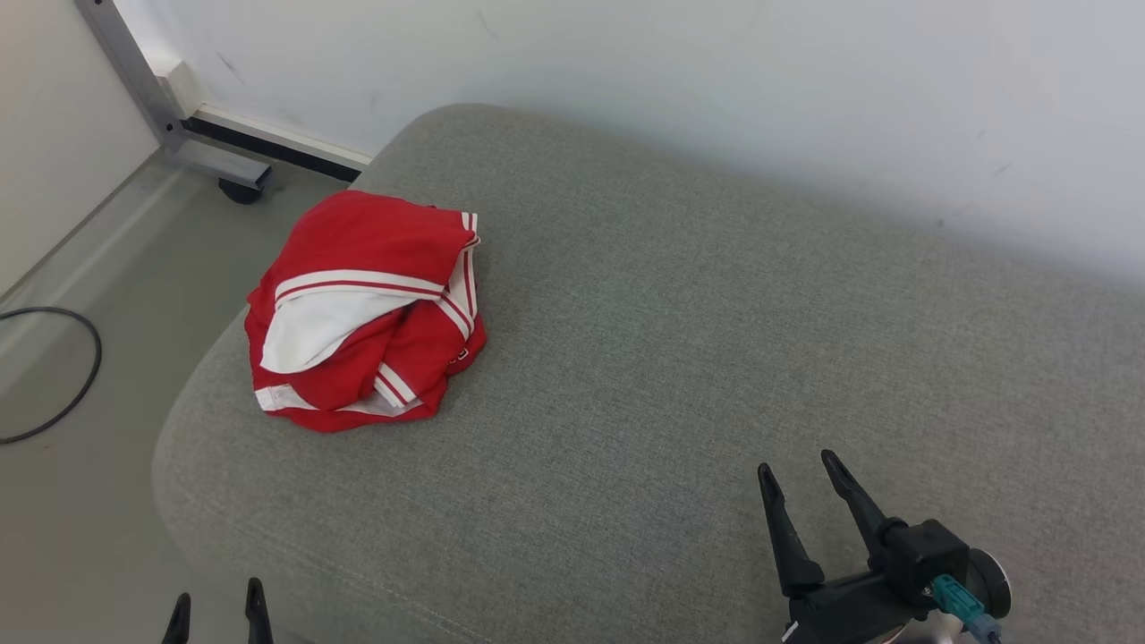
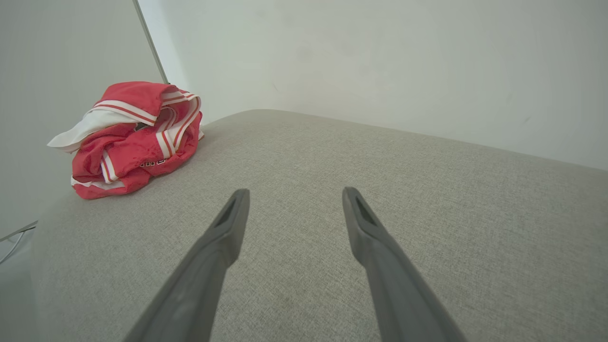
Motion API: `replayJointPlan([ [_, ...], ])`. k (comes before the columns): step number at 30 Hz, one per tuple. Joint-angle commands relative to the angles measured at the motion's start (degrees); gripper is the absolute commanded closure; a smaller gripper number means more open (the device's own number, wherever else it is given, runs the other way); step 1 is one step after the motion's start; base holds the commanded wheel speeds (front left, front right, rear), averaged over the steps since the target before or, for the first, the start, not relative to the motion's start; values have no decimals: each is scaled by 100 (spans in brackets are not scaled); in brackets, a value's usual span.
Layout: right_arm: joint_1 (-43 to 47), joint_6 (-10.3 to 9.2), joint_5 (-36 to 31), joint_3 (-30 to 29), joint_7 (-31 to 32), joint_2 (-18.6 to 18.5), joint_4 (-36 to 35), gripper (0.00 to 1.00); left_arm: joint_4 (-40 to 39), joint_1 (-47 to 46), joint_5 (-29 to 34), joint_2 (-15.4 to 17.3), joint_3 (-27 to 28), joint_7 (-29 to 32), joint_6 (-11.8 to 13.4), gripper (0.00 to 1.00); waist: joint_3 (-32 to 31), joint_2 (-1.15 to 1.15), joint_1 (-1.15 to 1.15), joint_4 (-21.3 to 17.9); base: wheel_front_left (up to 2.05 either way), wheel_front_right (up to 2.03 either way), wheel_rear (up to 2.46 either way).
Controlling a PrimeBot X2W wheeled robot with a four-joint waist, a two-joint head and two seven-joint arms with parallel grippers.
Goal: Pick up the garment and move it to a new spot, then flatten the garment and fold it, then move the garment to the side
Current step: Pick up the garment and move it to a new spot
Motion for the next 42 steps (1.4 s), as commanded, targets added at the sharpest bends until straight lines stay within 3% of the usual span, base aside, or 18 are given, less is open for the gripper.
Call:
replayJointPlan([
  [1,-51,-12,18,19,-3,-30,13,0,40,-4,3,-5,-1,-20,1,0,51,0,0,-52,0,0,0],
  [7,-99,-12,21,5,-3,-173,-15,0,256,-445,-78,93,-16,-20,-51,0,269,0,0,-193,0,0,0],
  [15,-211,-12,10,21,-3,-317,-77,0,556,-1454,-423,991,-789,-21,-47,0,602,0,0,-354,0,0,0],
  [21,-370,-12,25,61,-3,-420,-81,0,935,-2590,-832,1914,-1828,-9,-46,0,876,0,0,-500,0,0,0],
  [23,-436,-12,37,72,-3,-463,-70,0,1044,-3239,-1112,2342,-2445,150,-46,0,1008,0,0,-588,0,0,0],
  [28,-556,-12,63,97,-3,-515,-50,0,1226,-4221,-1560,2919,-3430,534,-46,0,1201,0,0,-769,0,0,0],
  [36,-684,-12,61,67,-3,-587,-11,0,1453,-5275,-2208,3428,-4811,1296,-45,0,1484,0,0,-1027,0,0,0],
  [42,-822,-12,82,81,0,-616,66,0,1736,-6022,-2577,3556,-5757,2045,-46,0,1775,0,0,-1216,0,0,0],
])
